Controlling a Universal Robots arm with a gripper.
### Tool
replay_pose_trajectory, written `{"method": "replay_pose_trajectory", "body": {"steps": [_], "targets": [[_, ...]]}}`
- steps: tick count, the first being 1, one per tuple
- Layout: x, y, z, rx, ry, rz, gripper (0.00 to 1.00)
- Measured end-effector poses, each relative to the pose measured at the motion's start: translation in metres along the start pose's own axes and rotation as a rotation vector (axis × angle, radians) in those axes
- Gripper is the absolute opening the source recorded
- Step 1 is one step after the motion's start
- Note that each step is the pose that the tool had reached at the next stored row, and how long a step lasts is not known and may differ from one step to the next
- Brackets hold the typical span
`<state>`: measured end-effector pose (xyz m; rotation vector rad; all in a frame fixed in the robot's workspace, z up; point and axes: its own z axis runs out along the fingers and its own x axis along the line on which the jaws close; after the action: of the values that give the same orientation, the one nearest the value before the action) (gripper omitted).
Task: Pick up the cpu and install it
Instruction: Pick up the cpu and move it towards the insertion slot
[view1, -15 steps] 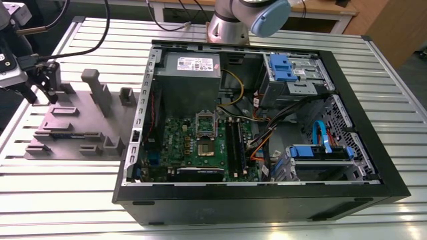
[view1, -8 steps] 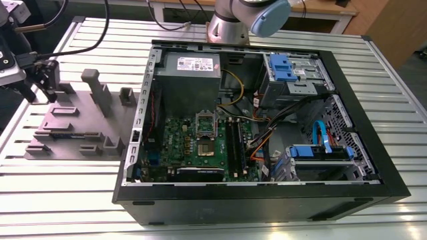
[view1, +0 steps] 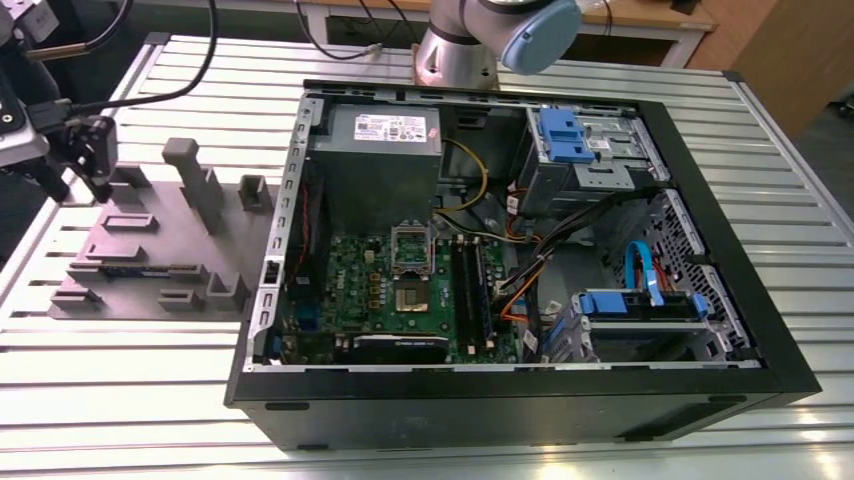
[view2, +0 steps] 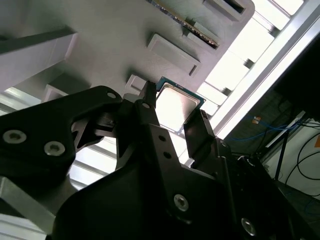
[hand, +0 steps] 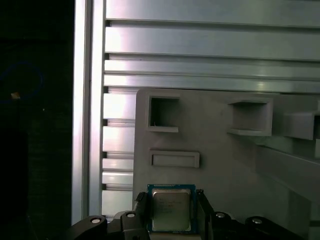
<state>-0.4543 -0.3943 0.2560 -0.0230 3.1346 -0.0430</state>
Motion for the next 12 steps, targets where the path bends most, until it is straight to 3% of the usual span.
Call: {"method": "replay_pose_trajectory", "body": {"steps": [12], "targets": [[0.0,-0.0002,-0.0061,0.0001,0.0001,0.0,0.47]]}}
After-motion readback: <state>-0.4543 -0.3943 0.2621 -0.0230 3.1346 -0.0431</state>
